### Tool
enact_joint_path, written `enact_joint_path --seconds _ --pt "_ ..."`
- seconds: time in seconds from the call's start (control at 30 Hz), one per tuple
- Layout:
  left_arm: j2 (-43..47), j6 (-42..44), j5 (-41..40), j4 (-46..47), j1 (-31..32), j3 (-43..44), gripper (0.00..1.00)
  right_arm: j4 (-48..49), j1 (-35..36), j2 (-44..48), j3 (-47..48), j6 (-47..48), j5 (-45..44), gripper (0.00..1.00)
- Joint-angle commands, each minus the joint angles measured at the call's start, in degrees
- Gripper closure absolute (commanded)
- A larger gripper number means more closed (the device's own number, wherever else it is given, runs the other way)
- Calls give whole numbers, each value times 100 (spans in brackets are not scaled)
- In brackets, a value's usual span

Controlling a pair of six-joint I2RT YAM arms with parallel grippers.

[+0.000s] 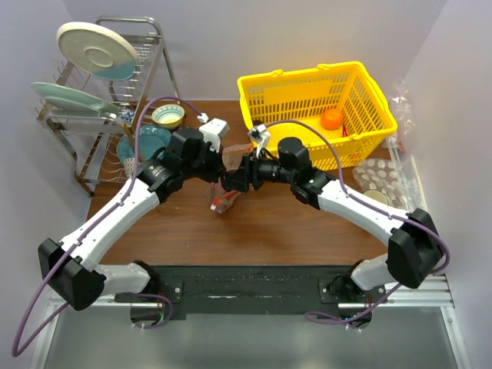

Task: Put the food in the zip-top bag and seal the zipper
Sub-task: Place the fake fruit in the zipper food storage bag.

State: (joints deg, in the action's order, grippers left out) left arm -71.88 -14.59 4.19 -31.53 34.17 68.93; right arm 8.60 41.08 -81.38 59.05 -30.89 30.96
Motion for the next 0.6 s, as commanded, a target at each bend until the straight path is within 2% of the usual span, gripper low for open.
enact_joint_path --seconds 0.0,0.17,0.3,0.37,0.4,0.47,0.57 --pt "183 -202 407 -178 -16 463 100 379 32 -184 371 145 -783 59" --pt "192 -228 522 -424 -16 753 100 134 67 -325 546 163 -1687 56" --pt "183 -281 741 -451 -25 842 100 -42 102 -413 643 154 -1918 50" --pt "174 -334 899 -407 -16 859 100 -69 119 -440 696 145 -1910 42" --pt "174 -351 935 -381 -16 859 100 -130 163 -431 713 163 -1962 34" --pt "165 -395 953 -345 -16 877 100 -209 198 -361 748 215 -2032 4" --pt "157 -413 839 -336 -16 912 100 -394 234 -256 766 268 -2164 1"
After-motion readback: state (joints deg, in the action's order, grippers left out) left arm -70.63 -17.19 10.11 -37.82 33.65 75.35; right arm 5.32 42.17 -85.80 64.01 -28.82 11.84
